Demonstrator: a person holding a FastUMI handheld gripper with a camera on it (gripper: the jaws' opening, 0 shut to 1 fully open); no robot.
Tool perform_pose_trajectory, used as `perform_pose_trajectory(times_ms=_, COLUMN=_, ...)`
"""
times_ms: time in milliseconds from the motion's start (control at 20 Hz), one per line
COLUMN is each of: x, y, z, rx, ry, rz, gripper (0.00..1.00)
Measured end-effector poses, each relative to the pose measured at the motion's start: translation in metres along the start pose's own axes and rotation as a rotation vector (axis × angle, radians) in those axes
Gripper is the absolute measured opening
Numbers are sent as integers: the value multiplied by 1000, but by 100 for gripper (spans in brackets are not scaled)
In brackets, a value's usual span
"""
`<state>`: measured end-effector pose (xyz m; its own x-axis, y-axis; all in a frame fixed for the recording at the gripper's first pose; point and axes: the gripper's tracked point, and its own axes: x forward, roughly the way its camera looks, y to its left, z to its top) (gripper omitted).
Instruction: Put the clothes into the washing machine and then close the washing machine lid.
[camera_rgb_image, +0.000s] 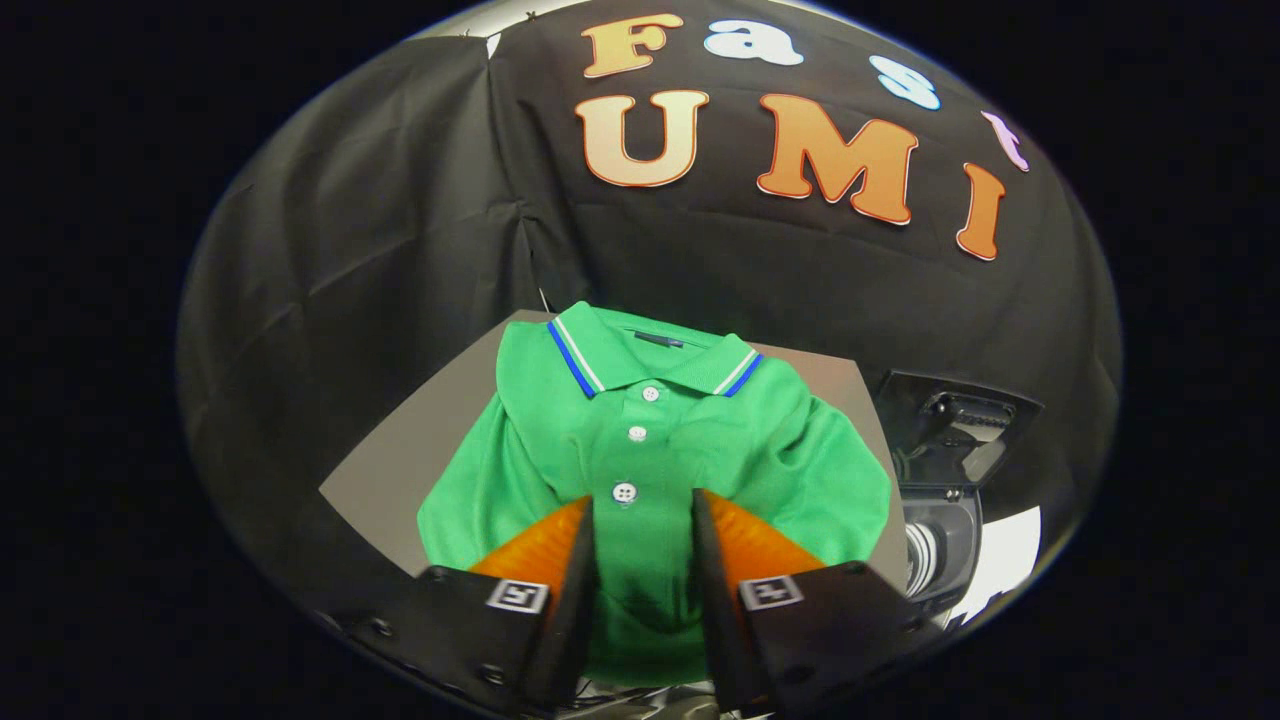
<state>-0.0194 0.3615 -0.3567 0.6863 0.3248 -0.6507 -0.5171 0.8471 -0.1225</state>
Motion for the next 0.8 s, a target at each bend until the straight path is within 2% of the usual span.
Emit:
perform_pose_trajectory(times_ms=100, x=1, y=1, z=2, rx=3, ry=-11, rz=10, gripper=36)
perform_pose_trajectory(times_ms=250, x=1, y=-1, z=3, rx=38, ry=-17, rz=29, gripper=21)
perform_pose_trajectory(times_ms=400, x=-1, y=-3, z=3, rx=104, ry=-10, rz=52, gripper=14)
perform_pose_trajectory(times_ms=450, x=-7, y=-6, z=5, rx=130, ry=-13, rz=55, gripper=8)
perform_pose_trajectory(times_ms=650, x=-28, y=-17, z=32, rx=180, ry=-63, rz=78, gripper=8)
perform_pose_trajectory(times_ms=800, x=-58, y=-45, z=69, rx=197, ry=-142, rz=73, gripper=8)
